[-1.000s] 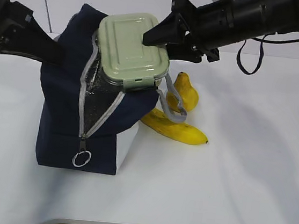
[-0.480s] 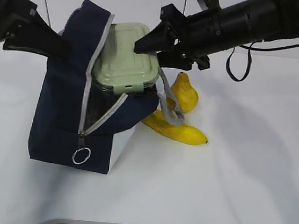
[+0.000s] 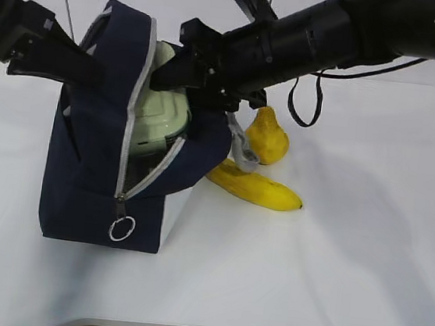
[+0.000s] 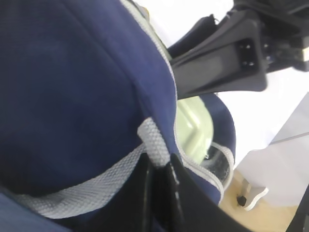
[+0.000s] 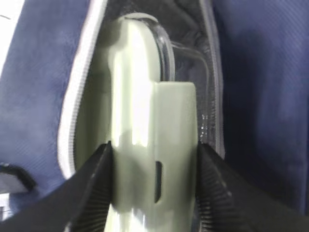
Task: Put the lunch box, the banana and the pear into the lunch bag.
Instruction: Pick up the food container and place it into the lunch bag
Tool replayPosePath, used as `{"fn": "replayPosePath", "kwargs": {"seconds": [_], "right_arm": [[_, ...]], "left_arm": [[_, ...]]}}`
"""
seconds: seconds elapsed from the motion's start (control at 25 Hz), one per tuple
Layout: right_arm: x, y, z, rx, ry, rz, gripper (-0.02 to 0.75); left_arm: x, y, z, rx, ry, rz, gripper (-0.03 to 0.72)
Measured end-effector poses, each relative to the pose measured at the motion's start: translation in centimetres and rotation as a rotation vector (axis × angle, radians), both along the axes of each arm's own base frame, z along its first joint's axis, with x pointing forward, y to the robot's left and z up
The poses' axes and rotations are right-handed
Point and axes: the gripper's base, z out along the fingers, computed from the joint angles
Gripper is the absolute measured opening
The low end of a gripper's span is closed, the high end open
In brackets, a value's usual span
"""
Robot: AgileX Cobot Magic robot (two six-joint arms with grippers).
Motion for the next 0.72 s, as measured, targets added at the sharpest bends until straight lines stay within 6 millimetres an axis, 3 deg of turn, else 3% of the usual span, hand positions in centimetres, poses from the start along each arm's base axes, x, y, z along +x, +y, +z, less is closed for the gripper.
{"fn": "replayPosePath", "kwargs": {"seconds": [0.36, 0.72], "right_arm": [[1.0, 0.5, -3.9, -0.028, 0.08, -0.008, 0.365], [1.3, 1.5, -6.6, -0.052, 0.118, -0.013, 0.365]], "left_arm": [[-0.9, 0.5, -1.7, 0.14, 0.036, -0.082, 0.008], [-1.5, 0.7, -2.9, 0.165, 0.071, -0.093, 0.008]]}}
